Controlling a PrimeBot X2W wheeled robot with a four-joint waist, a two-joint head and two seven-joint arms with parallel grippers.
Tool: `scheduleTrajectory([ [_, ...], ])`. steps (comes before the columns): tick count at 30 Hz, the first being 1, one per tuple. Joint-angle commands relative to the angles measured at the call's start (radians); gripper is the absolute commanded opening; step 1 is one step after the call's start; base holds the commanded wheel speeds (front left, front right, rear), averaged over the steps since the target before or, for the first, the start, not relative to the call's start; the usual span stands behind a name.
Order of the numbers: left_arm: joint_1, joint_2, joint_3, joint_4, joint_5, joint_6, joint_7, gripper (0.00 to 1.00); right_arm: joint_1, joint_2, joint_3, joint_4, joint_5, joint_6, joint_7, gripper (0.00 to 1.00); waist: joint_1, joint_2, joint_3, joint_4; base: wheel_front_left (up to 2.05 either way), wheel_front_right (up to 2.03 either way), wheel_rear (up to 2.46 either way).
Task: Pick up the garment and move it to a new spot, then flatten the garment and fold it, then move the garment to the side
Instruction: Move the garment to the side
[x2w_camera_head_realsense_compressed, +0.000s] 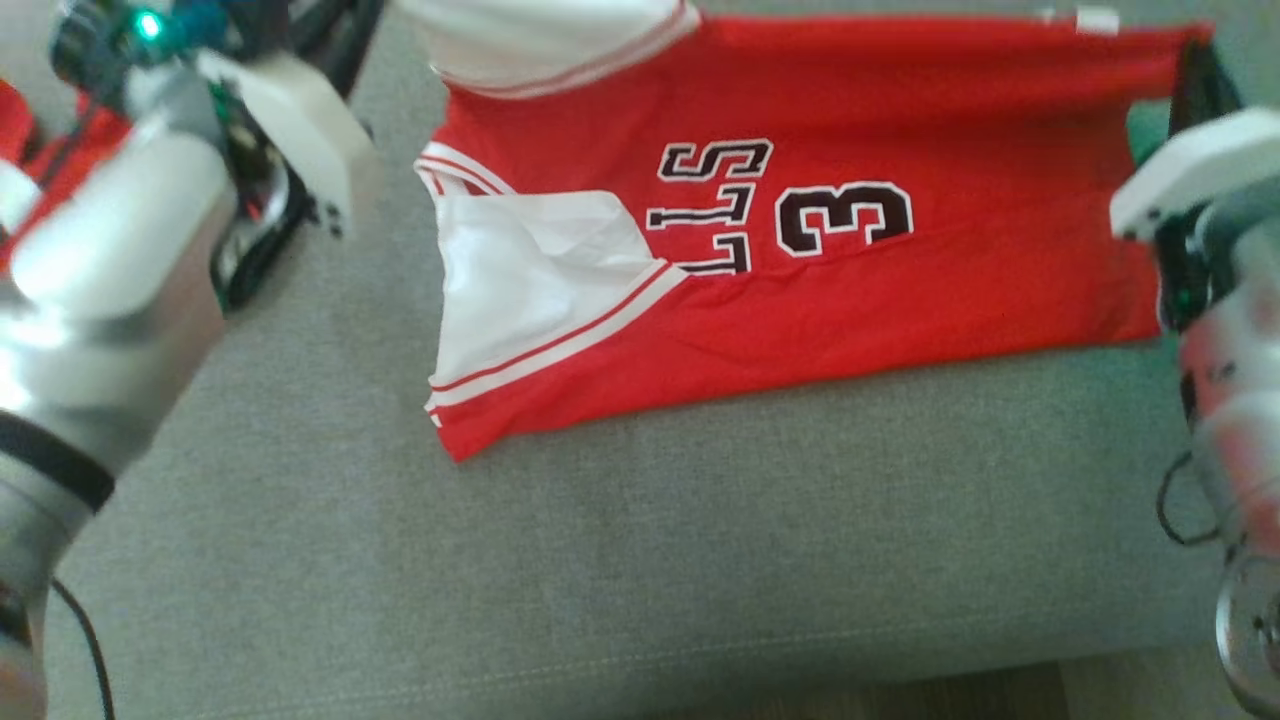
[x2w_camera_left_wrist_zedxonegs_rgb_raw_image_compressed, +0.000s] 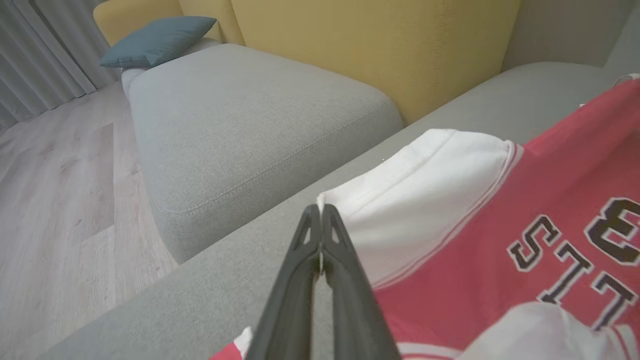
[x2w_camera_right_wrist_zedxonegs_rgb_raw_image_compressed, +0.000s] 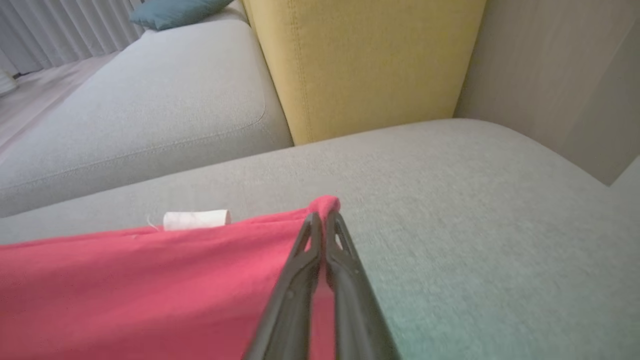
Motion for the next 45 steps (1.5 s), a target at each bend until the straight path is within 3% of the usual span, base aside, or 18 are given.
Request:
scheduleTrajectory([
  [1, -0.014, 0.056, 0.022, -0.044, -0.004, 0.002, -0.001, 0.0, 0.018, -0.025, 0.031, -0.015, 0.024, 0.006, 0.016, 0.0, 0.0, -0.0001, -0.052, 0.018, 0.0, 0.0, 0.0],
  [13, 0.195, 0.171, -0.041, -0.354, -0.026, 0.065, 0.11, 0.0, 0.17, -0.095, 0.169, -0.017, 0.148, 0.006, 0.171, 0.0, 0.0, -0.0001, -0.173, 0.053, 0.0, 0.0, 0.0],
  [20, 0.302, 0.246, -0.061, -0.505, -0.037, 0.12, 0.185, 0.0, 0.259, -0.133, 0.29, -0.1, 0.259, 0.006, 0.327, 0.0, 0.0, -0.0001, -0.204, 0.054, 0.0, 0.0, 0.0],
  [31, 0.41, 0.258, -0.077, -0.556, -0.017, 0.155, 0.231, 0.0, 0.396, -0.226, 0.439, -0.289, 0.413, 0.006, 0.562, 0.0, 0.0, -0.0001, -0.214, 0.045, 0.0, 0.0, 0.0],
  [32, 0.415, 0.254, -0.078, -0.55, -0.013, 0.157, 0.229, 0.0, 0.405, -0.233, 0.443, -0.301, 0.421, 0.006, 0.58, 0.32, 0.0, -0.0001, -0.213, 0.044, 0.0, 0.0, 0.0],
  [33, 0.421, 0.248, -0.078, -0.542, -0.013, 0.16, 0.228, 0.0, 0.413, -0.239, 0.442, -0.31, 0.43, 0.006, 0.597, 1.0, 0.0, -0.0001, -0.213, 0.044, 0.0, 0.0, 0.0],
  [34, 0.426, 0.242, -0.077, -0.535, -0.015, 0.166, 0.223, 0.42, 0.42, -0.244, 0.441, -0.318, 0.437, 0.006, 0.613, 1.0, 0.0, -0.0001, -0.214, 0.044, 0.0, 0.0, 0.0],
  [35, 0.43, 0.236, -0.074, -0.527, -0.018, 0.172, 0.217, 0.75, 0.426, -0.248, 0.439, -0.326, 0.442, 0.006, 0.628, 1.0, 0.0, -0.0001, -0.214, 0.043, 0.0, 0.0, 0.0],
  [36, 0.432, 0.23, -0.072, -0.519, -0.018, 0.177, 0.21, 0.99, 0.432, -0.252, 0.436, -0.333, 0.446, 0.006, 0.642, 1.0, 0.0, -0.0001, -0.215, 0.043, 0.0, 0.0, 0.0],
  [39, 0.438, 0.207, -0.051, -0.5, -0.028, 0.195, 0.171, 1.0, 0.445, -0.263, 0.411, -0.362, 0.452, 0.006, 0.655, 1.0, 0.0, -0.0001, -0.215, 0.046, 0.0, 0.0, 0.0],
  [45, 0.453, 0.163, 0.041, -0.458, -0.083, 0.25, 0.058, 1.0, 0.474, -0.242, 0.369, -0.474, 0.451, 0.006, 0.557, 1.0, 0.0, -0.0001, -0.23, 0.05, 0.0, 0.0, 0.0],
])
